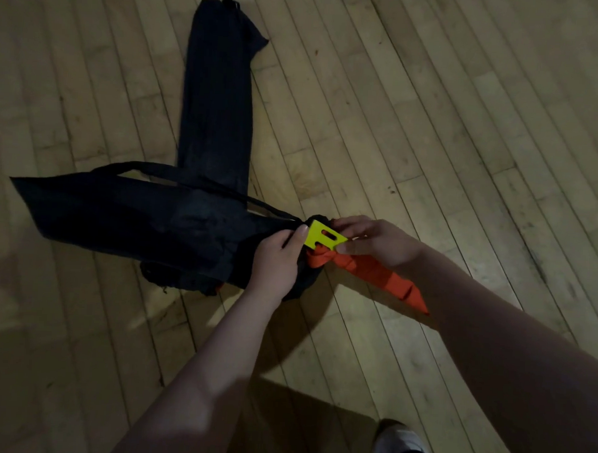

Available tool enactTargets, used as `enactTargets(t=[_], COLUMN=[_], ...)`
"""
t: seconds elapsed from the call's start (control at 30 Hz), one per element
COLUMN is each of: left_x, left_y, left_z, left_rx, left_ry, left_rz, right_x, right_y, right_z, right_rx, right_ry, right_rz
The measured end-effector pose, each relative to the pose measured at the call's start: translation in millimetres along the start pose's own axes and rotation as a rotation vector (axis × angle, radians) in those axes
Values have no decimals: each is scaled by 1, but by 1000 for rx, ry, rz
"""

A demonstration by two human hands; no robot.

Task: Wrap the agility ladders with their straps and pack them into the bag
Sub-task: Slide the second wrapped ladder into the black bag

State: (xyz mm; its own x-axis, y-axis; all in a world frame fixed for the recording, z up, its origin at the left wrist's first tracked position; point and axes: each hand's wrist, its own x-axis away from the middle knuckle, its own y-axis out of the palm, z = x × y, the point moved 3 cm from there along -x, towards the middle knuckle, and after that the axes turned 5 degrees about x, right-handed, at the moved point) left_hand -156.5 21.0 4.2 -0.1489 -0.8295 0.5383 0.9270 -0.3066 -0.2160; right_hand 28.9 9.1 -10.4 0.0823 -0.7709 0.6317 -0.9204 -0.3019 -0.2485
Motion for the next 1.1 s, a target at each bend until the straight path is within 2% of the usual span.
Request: enactTargets(t=[0.07,0.13,0.23,0.33,0.4,0.47,0.57,0.63,0.73,0.8,0.87,0.97,1.03,1.1], left_x=[-2,-2,2,2,1,4,14,21,24,23,22,19,18,16], left_y=[-1,-2,-3,-11,-16,-17,-8,5,16,14,10,9,11,13], left_z=[-3,-5,-6,-6,-4,0,9,15,15,4,-8,-21,-26,-27], left_rx=[91,89,29,42,-111,-320,-400,-426,-349,-257,-261,-376,-389,-338], left_ry=[-57,-39,20,44,160,348,571,656,543,435,384,315,260,212], left_rz=[41,50,37,112,154,195,138,89,92,147,199,193,155,116], right_x=[0,3,4,1,-1,-1,-3,-7,-13,-16,-13,7,22,35], right_y=[-1,1,9,19,24,24,29,38,40,43,42,31,24,21], right_z=[-1,-4,-11,-12,-13,-15,-24,-31,-37,-41,-41,-21,8,35], right_rx=[-80,-130,-33,81,130,146,232,207,9,20,194,613,896,1067], right_ry=[3,25,36,29,21,-7,-67,-143,-106,-109,-130,-149,-82,1], right_rz=[-24,-113,-211,-251,-175,-38,36,97,338,327,271,237,165,80])
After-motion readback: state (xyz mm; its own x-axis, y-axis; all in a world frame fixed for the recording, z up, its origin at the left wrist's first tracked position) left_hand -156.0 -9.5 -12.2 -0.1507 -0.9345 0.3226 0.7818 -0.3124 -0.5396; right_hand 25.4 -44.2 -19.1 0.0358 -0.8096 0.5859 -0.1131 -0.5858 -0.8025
